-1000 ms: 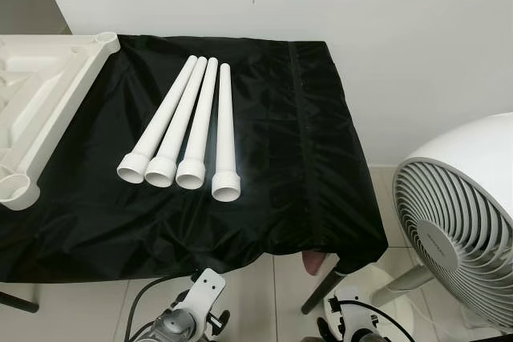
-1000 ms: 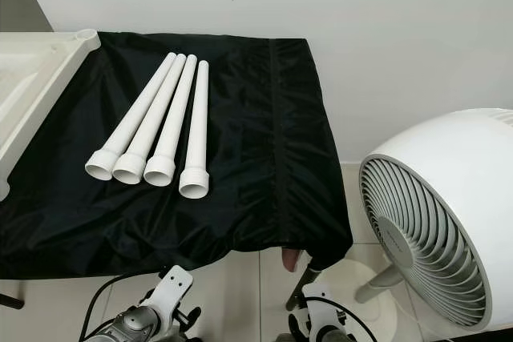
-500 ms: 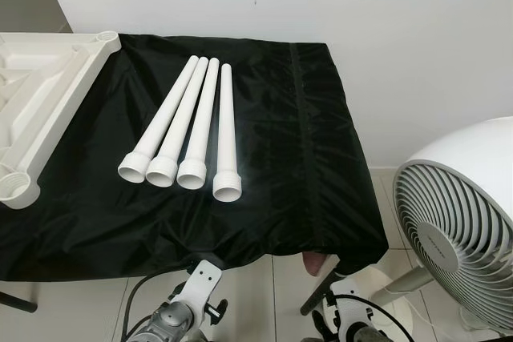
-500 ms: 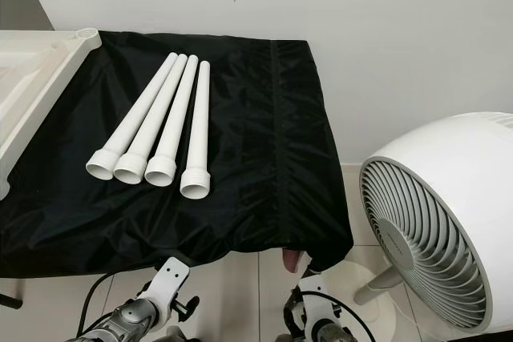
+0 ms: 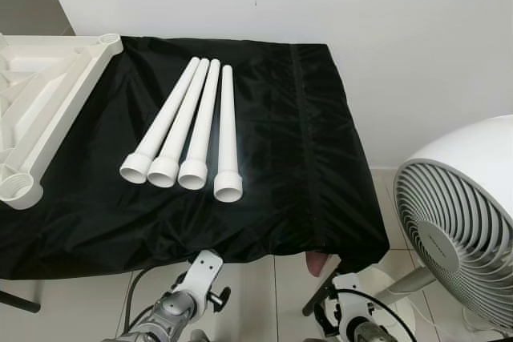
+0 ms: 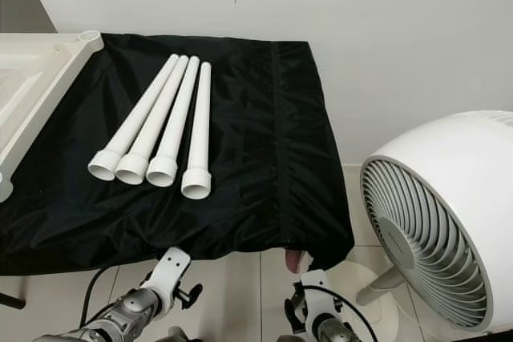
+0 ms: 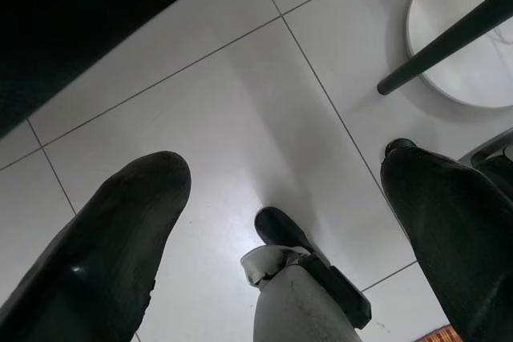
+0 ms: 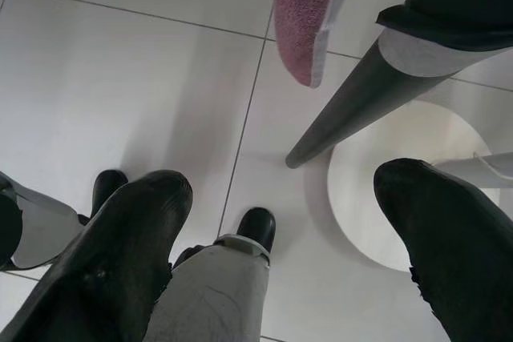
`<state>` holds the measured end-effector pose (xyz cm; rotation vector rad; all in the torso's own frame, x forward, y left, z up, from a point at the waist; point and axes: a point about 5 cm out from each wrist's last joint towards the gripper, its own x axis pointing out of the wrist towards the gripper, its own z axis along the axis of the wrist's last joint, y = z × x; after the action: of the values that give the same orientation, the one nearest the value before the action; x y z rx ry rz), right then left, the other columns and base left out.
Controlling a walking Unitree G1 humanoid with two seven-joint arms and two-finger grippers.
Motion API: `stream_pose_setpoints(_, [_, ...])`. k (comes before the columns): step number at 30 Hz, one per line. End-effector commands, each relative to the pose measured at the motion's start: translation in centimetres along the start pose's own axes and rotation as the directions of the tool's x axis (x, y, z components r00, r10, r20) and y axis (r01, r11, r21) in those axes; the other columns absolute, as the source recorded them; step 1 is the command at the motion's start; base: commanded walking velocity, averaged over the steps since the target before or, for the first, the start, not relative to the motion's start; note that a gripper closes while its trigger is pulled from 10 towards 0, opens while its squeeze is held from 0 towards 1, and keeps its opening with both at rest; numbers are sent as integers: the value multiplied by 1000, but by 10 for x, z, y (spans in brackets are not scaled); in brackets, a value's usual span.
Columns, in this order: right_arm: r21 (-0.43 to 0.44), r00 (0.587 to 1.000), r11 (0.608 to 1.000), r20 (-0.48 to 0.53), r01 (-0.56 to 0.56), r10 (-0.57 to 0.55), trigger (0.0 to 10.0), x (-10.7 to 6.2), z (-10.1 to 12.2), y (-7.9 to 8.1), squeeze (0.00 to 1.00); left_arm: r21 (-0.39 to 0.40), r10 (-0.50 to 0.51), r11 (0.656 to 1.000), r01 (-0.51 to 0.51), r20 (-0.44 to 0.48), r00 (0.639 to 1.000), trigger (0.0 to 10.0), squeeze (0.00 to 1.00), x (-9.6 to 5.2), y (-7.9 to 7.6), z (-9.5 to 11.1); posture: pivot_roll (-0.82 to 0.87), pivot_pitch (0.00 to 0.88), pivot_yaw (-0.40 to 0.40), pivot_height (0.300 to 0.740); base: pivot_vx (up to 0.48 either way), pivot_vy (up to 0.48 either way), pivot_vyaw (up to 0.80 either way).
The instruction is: Building children table
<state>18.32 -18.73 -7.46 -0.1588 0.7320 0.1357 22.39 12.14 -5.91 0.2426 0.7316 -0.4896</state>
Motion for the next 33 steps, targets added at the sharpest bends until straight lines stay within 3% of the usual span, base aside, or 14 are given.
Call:
stream_pose_setpoints(1, [13,1000,1000,0,6,-6,10000,0,0,2,0,-10,60,998,-60,-4,998,10000,0,0,9,2,-133,3,76,740,0,0,0])
stream_pose_setpoints(13, [34,999,999,-21,29,-28,10000,0,-3,2,0,-31,81,996,-82,-15,997,10000,0,-1,14,2,-124,0,85,740,0,0,0])
stream_pose_setpoints(33, [23,998,1000,-57,15,-13,10000,-4,-12,4,0,-26,71,997,-72,-42,997,10000,0,-2,7,-6,-121,0,77,740,0,310,0])
